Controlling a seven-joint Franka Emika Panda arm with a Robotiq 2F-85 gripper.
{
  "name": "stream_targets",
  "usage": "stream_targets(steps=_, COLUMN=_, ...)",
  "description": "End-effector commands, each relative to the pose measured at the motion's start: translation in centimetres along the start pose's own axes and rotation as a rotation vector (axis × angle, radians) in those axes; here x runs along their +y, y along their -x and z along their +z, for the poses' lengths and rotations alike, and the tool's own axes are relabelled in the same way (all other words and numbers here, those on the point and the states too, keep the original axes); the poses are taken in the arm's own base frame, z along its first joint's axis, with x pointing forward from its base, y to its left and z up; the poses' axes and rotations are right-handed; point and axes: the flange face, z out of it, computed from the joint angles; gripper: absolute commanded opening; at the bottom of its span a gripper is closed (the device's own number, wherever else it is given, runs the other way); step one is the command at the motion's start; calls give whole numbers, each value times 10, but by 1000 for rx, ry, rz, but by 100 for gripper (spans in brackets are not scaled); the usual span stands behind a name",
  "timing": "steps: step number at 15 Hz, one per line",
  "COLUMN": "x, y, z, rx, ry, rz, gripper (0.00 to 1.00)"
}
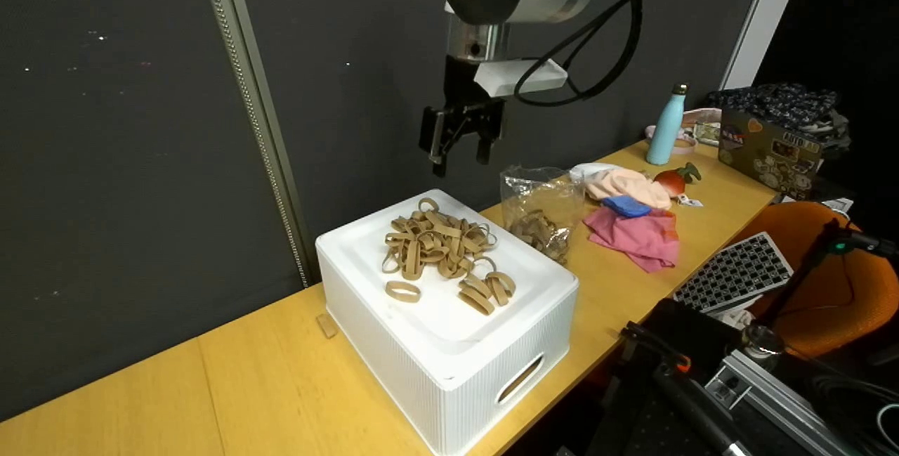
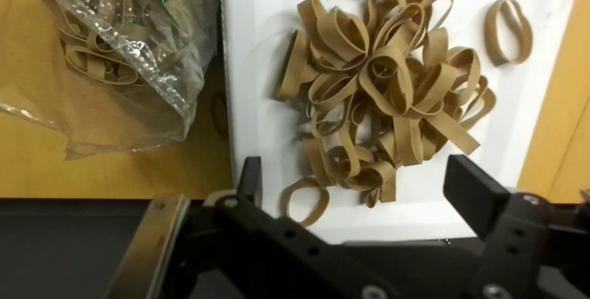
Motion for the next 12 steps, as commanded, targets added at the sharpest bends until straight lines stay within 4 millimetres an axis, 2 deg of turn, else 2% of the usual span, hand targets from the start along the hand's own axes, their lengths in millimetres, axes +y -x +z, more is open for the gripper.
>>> stream_targets(steps=1, x=-11, y=-9, z=15, rx=-81, ry=-10, rz=0, gripper=100)
stream_targets(steps=7, x=-23, y=-24, z=65, rx=-108, ry=-10, rz=-44, gripper=100)
stream_targets(steps=12, x=-47, y=-27, z=90, rx=-169, ry=-10, rz=-68, gripper=100)
